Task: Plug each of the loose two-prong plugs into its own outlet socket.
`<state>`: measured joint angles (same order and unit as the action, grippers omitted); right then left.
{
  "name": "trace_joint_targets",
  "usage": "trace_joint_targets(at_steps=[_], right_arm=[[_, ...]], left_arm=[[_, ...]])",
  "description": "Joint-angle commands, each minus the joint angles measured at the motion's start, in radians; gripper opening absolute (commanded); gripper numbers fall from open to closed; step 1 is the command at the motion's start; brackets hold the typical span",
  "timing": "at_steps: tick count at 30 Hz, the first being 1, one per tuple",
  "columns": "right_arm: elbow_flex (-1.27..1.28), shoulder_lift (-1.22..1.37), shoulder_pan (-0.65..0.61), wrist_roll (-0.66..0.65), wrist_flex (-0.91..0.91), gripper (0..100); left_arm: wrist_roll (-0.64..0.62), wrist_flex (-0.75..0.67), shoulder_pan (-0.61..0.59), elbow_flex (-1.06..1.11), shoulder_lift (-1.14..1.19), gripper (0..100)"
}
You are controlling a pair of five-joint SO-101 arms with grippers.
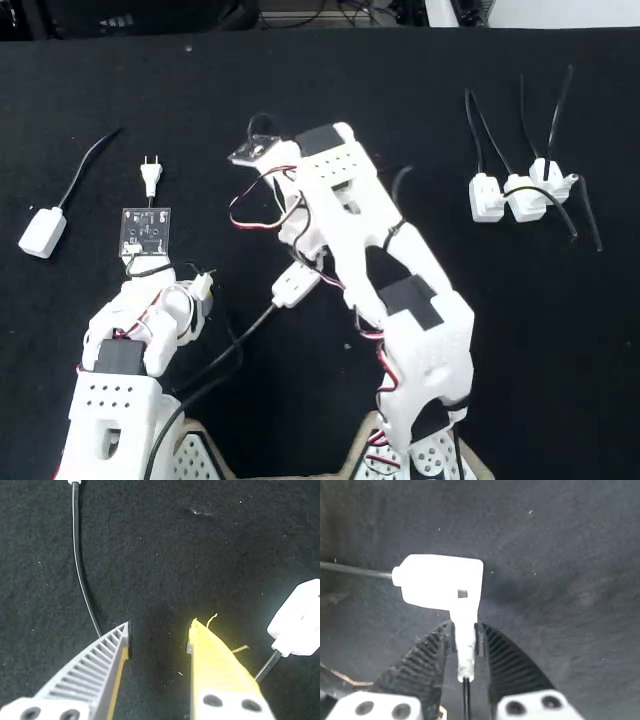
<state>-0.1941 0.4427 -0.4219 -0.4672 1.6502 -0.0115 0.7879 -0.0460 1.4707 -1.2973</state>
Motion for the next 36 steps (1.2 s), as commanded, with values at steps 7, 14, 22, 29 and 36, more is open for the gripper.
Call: trace_joint_targets(at_steps=[7, 14, 22, 29, 36], right_arm=[[-0.056, 0.013, -0.006, -0.043, 0.012, 1.0], [-0.11, 0.01, -0.006, -0.043, 0.02, 1.0], [-0.16, -0.081, 0.006, -0.041, 0.11, 1.0], [0.134, -0.28, 0.101, -0.052, -0.118, 1.0], [0.648, -0.394, 0.167, -0.052, -0.726, 1.1]], left_arm=[[-0.002, -0.018, -0.007, -0.018, -0.014, 20], [-0.002, -0.018, -0.007, -0.018, -0.014, 20], [-0.002, -0.018, -0.007, -0.018, -0.014, 20], [-0.002, -0.018, -0.007, -0.019, -0.014, 20], [-0.002, -0.018, -0.007, -0.019, -0.014, 20]])
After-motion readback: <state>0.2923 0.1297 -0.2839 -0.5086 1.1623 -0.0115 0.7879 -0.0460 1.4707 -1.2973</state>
